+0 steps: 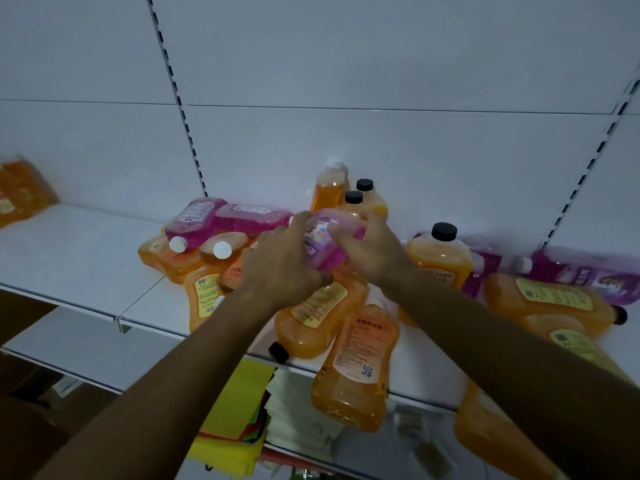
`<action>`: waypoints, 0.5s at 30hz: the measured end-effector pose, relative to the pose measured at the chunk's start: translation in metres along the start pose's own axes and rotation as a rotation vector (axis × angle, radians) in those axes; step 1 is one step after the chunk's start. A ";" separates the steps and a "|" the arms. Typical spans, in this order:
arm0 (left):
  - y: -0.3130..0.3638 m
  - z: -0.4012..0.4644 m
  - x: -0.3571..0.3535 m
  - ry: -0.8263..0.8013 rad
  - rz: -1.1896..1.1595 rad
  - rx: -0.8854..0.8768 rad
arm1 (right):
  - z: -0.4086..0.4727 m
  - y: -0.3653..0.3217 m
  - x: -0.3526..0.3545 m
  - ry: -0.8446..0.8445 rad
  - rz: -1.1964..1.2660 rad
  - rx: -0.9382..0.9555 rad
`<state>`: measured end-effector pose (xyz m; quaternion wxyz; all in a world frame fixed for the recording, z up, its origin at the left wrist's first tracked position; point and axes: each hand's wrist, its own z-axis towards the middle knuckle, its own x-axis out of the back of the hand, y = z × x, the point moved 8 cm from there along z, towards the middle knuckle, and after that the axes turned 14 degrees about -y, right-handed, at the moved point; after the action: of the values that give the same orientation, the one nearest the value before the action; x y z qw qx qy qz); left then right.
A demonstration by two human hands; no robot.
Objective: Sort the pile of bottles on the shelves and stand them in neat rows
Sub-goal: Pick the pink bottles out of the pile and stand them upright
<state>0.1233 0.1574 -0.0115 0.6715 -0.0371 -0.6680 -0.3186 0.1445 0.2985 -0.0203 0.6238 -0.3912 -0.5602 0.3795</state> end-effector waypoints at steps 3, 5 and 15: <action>0.033 -0.009 0.041 0.129 0.061 -0.197 | -0.007 -0.032 0.028 0.029 0.075 0.043; 0.062 -0.012 0.060 0.191 0.138 -0.340 | -0.017 -0.047 0.052 0.012 0.131 0.053; 0.239 0.033 0.035 0.184 -0.013 -0.489 | -0.133 0.001 0.238 0.357 0.628 0.158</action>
<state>0.2055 0.3491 0.1138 0.6984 -0.1651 -0.5076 -0.4768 0.2973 0.5075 0.0655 0.5931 -0.5548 -0.2644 0.5202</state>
